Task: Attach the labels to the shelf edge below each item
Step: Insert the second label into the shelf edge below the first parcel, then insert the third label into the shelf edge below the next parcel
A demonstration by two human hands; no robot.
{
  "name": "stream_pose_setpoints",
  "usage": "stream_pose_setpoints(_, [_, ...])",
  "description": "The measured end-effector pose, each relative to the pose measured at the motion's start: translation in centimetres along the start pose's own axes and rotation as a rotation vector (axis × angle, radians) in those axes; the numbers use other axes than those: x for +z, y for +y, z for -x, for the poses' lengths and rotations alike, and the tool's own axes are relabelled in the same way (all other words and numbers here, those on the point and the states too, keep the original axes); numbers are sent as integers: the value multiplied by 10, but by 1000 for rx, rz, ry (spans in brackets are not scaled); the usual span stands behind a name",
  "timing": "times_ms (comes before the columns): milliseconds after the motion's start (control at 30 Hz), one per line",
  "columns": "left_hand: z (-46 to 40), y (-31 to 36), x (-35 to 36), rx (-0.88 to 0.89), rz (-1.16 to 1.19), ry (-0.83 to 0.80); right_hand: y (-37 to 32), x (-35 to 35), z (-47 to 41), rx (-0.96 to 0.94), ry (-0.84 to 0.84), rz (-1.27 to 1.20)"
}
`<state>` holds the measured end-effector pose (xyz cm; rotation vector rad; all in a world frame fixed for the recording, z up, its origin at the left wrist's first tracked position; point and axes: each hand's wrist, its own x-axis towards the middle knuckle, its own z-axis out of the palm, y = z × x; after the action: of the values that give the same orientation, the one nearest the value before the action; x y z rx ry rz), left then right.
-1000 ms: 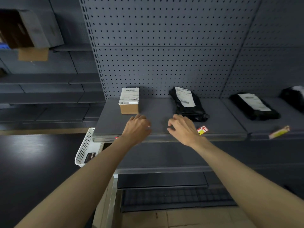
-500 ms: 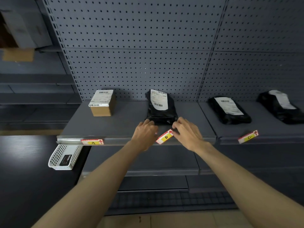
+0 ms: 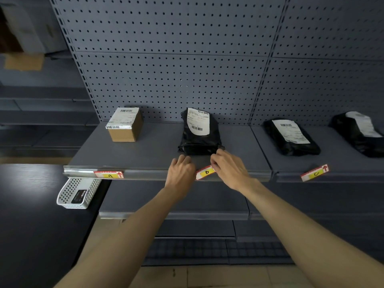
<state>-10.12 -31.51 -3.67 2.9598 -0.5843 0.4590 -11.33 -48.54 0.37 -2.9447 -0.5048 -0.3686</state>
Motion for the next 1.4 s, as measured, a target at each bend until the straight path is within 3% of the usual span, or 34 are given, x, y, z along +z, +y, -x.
stream_pose_setpoints(100, [1, 4, 0, -41, 31, 38, 5, 1, 3, 19, -9, -42])
stream_pose_setpoints(300, [0, 3, 5, 48, 23, 41, 15, 12, 14, 77, -3, -108])
stream_pose_setpoints(633, [-6, 1, -4, 161, -226, -102, 16, 34, 19, 132, -32, -60])
stream_pose_setpoints(867, [-14, 14, -10, 108, -93, -80, 33, 22, 23, 51, 10, -56])
stream_pose_setpoints(1133, [-39, 91, -27, 32, 62, 6, 130, -20, 67, 91, 86, 35])
stream_pose_setpoints(1400, [-61, 200, -38, 150, 129, 42, 217, -67, 132, 211, 38, 116])
